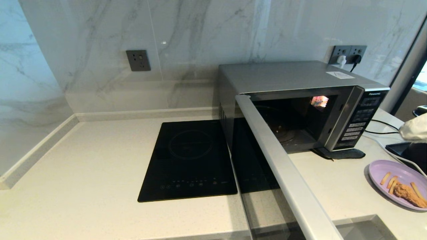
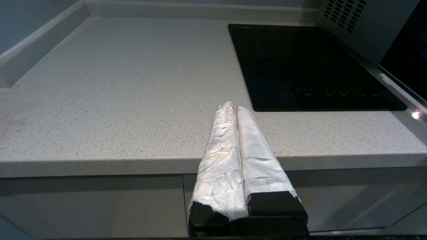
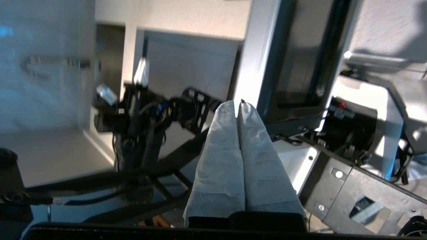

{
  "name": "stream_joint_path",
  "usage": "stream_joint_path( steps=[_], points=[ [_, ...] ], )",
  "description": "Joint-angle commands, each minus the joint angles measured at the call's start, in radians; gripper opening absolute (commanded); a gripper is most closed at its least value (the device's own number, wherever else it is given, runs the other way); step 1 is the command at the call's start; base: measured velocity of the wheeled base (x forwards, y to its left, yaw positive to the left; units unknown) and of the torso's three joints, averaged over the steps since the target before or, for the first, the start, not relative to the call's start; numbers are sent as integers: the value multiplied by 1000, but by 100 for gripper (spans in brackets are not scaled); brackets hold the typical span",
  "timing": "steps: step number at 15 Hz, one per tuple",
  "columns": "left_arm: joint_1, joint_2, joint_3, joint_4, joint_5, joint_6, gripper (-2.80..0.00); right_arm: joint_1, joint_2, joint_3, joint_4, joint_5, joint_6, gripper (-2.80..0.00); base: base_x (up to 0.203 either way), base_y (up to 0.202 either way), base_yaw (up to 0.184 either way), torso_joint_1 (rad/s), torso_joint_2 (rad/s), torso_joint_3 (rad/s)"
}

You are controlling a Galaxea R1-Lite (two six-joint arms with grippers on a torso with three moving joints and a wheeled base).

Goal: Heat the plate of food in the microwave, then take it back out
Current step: Close the microwave oven

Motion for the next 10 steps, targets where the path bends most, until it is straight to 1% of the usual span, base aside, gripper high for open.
stream_joint_path(
  steps=[1, 4, 10],
  points=[
    [0, 2, 0, 0, 0, -1, -280, 92, 64, -1, 6, 5, 1, -280, 0, 0, 0, 0, 0, 0],
    [0, 2, 0, 0, 0, -1, -280, 172, 117, -1, 6, 3, 0, -280, 0, 0, 0, 0, 0, 0],
    [0, 2, 0, 0, 0, -1, -280, 204, 218, 1, 11, 2, 6, -280, 0, 0, 0, 0, 0, 0]
  ],
)
